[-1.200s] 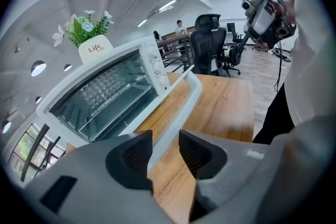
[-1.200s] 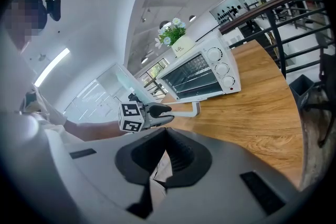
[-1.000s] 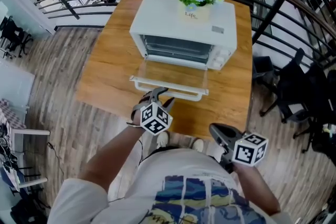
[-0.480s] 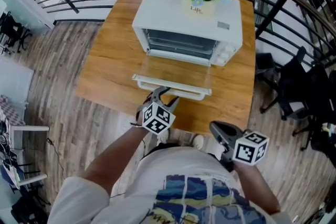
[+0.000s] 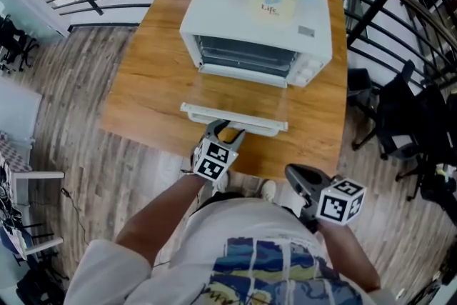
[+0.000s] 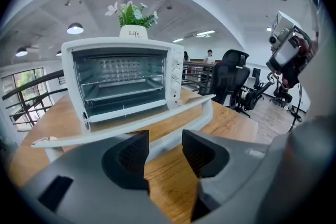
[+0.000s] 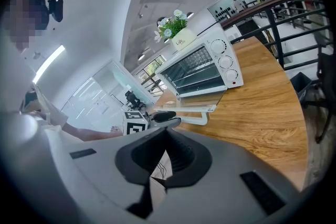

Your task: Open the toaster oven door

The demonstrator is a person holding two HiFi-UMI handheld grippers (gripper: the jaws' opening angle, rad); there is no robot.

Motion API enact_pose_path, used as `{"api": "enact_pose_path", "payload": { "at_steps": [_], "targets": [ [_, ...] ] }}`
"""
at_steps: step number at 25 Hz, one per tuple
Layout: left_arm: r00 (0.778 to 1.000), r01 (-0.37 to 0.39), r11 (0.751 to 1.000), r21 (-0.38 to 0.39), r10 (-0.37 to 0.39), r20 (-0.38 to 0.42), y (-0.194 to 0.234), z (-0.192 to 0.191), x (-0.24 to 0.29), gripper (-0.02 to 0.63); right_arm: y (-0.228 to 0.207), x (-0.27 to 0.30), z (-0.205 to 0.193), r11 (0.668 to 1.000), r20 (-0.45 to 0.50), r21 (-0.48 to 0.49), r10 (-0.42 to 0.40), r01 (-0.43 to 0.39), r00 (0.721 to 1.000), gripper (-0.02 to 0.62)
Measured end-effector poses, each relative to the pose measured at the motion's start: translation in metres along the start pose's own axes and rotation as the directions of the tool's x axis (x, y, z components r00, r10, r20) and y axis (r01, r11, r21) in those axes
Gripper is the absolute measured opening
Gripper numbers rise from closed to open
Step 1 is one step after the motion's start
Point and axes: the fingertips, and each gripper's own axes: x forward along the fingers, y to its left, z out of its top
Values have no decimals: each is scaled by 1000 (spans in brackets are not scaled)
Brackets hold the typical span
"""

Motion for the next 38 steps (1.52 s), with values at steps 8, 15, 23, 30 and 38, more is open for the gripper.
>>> {"api": "enact_pose_path", "payload": {
  "at_steps": [8,15,23,30,38],
  "targets": [
    [1000,-22,994,-107,24,16,2,-14,9,184,-1,2,-2,1000,-3,3,-23,23,1000,2],
    [998,-49,977,-208,56,27,6,-32,18,184,-2,0,-3,999,-19,-8,-45,45,999,2],
    [995,-76,958,-277,92,45,9,-50,29,184,-8,-3,-3,998,-39,-12,-62,62,997,2],
    [992,-94,955,-282,115,59,8,-59,34,184,-13,-5,0,998,-46,-21,-68,67,997,2],
    [990,-102,952,-290,126,65,9,-65,37,183,-15,-4,2,998,-49,-29,-64,63,997,2]
  ]
}}
